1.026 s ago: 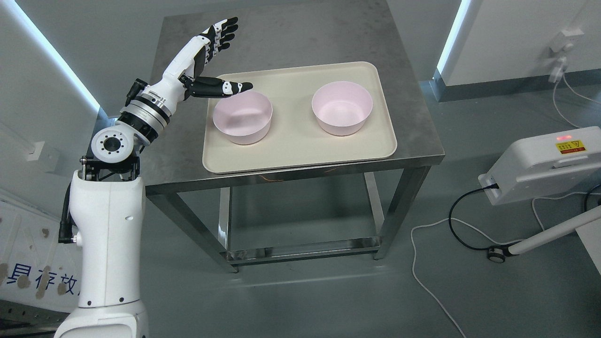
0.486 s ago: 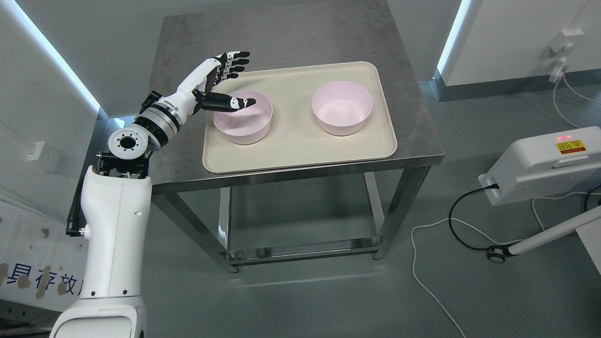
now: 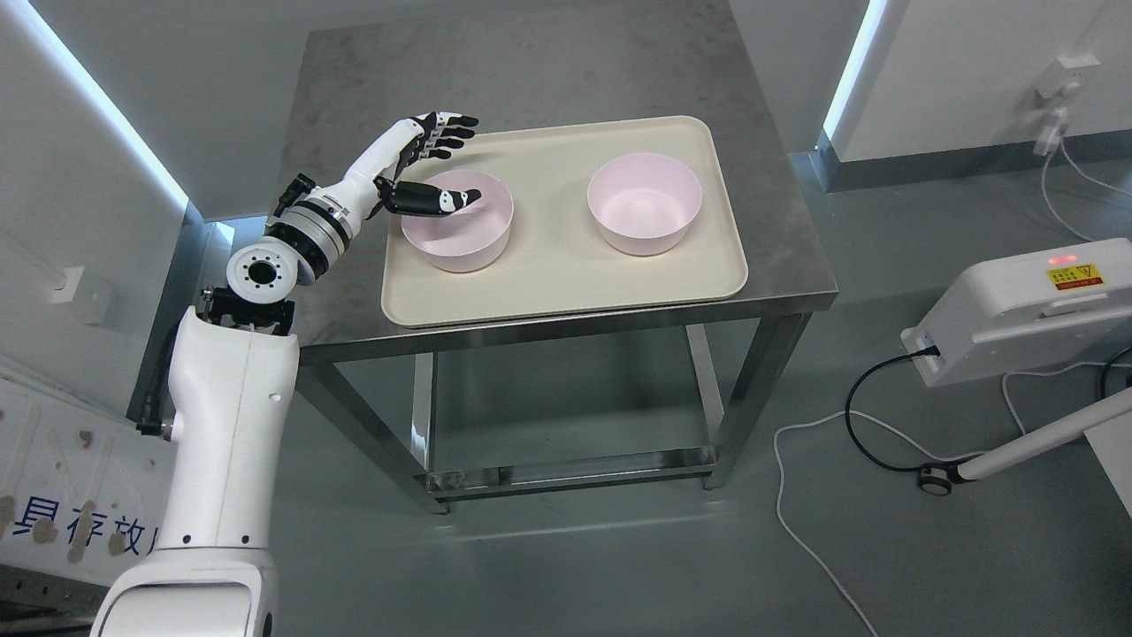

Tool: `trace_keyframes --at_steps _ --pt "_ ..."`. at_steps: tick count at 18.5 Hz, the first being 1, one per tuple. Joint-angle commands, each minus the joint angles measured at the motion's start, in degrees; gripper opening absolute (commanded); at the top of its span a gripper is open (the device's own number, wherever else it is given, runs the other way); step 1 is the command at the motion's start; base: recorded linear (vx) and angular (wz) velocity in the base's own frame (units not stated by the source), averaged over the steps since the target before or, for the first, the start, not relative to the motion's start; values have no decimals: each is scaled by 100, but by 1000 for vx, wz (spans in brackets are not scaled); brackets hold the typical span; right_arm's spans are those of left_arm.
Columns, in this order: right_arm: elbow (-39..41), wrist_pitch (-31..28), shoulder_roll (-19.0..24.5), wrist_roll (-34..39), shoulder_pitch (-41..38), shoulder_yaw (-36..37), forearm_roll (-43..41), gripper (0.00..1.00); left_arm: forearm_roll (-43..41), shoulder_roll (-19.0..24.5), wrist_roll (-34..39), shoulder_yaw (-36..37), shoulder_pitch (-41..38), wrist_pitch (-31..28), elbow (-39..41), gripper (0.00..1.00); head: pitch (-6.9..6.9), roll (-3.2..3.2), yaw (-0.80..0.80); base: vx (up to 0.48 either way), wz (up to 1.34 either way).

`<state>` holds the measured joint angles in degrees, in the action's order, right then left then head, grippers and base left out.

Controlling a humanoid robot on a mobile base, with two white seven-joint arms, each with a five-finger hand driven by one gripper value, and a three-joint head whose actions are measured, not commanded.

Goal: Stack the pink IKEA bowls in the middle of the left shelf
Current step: 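Lower the left hand fingers into the nearer pink bowl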

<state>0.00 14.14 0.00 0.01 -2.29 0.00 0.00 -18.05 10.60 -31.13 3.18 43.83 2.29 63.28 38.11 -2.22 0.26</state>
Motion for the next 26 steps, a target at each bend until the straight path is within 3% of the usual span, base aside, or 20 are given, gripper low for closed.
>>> trace_keyframes --at_steps 1,5,12,19,23,26 --pt "100 1 -100 -1 0 26 -9 100 -163 21 45 121 38 183 -597 60 0 0 0 0 0" --pt "100 1 -100 -1 0 26 -9 100 -163 3 37 86 38 210 -755 59 0 0 0 0 0" --pt "100 1 -100 -1 0 26 -9 100 -181 64 28 138 187 482 -896 42 0 0 0 0 0" --pt "100 1 -100 -1 0 26 -9 100 -717 205 1 332 187 930 -905 41 0 0 0 0 0" --pt "100 1 -100 -1 0 26 -9 100 -875 205 1 358 293 1352 -905 28 0 0 0 0 0" --pt "100 1 -100 -1 0 26 -9 100 -875 188 10 350 319 1387 -905 25 0 0 0 0 0"
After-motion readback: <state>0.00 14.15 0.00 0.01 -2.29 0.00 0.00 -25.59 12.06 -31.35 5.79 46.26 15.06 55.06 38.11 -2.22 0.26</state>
